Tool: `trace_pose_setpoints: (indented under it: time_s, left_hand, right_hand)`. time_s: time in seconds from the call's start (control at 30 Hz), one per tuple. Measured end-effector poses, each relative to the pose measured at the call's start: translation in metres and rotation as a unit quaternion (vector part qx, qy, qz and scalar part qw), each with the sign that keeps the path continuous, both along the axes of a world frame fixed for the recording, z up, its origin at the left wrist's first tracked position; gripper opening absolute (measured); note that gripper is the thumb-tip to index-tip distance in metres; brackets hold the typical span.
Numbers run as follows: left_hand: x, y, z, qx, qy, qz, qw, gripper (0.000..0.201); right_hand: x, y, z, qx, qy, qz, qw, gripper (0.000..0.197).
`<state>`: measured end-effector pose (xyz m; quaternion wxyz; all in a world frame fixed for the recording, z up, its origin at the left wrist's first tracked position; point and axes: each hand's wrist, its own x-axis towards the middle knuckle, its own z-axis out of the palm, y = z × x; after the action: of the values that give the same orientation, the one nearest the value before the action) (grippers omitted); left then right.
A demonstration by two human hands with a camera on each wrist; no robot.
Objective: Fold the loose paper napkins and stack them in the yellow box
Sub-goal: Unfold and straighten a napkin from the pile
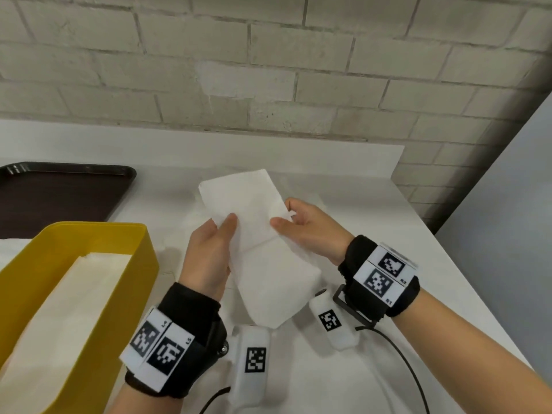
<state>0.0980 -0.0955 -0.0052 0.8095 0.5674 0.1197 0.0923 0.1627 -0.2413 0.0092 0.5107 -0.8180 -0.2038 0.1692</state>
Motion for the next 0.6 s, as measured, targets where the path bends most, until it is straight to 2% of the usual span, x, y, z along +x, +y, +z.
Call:
trace_pose_setpoints:
  time_s: [0.07,0.13,0.23,0.33,0.4,0.6]
  left_hand:
    - [0.000,0.005,-0.003,0.004,0.005,0.027,1.000,0.019]
    - [0.000,0.012,-0.004,0.002,0.003,0.049,0.999,0.019]
    - [-0.002,0.020,-0.003,0.013,0.000,0.060,0.998,0.021]
    - [-0.004,0.022,-0.003,0.023,0.000,0.055,0.998,0.022]
    - [-0.005,0.022,-0.004,0.027,-0.001,0.054,0.998,0.022]
    - [-0.006,0.020,-0.006,0.011,-0.007,0.056,0.998,0.022]
  right_hand:
    - [0.003,-0.006,-0.004,-0.060,0.030,0.048,0.997,0.008]
    - [0.014,-0.014,-0.007,-0.144,0.022,0.053,0.988,0.013]
    - [0.048,-0.025,-0.014,-0.256,-0.049,-0.024,0.965,0.011]
    - [0.082,-0.029,-0.023,-0.352,-0.040,-0.073,0.932,0.025]
    - [0.097,-0.026,-0.030,-0.380,-0.027,-0.089,0.920,0.040]
    - [0.116,-0.008,-0.044,-0.400,-0.014,-0.114,0.909,0.064]
